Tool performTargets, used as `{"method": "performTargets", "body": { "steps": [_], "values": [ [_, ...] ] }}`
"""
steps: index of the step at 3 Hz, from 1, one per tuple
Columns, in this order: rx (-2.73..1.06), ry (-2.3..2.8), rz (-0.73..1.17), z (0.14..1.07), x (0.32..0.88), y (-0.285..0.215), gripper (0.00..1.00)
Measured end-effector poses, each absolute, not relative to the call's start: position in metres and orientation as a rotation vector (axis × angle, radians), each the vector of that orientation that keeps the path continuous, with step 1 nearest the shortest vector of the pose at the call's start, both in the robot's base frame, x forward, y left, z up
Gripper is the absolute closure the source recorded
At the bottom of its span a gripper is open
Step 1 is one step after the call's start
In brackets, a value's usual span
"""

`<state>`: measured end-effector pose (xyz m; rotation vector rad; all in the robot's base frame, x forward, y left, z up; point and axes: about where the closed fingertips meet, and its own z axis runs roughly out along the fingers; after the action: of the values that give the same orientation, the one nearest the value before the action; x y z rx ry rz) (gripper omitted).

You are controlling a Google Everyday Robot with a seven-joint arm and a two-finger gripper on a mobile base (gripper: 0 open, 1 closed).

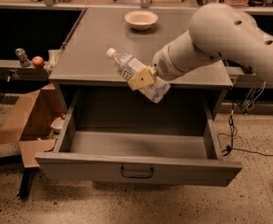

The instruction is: Pick blue plastic bottle from top drawer and place on counter

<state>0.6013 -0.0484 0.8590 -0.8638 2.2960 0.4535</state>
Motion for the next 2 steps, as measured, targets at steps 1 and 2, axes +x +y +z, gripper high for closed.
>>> {"method": "performTargets", "body": {
  "steps": [1, 2],
  "values": [
    [-0.868, 2.331, 0.421, 0.883, 0.633, -0.047, 1.0],
    [-0.879, 2.397, 0.416, 0.885, 0.678, -0.035, 1.0]
  ]
}}
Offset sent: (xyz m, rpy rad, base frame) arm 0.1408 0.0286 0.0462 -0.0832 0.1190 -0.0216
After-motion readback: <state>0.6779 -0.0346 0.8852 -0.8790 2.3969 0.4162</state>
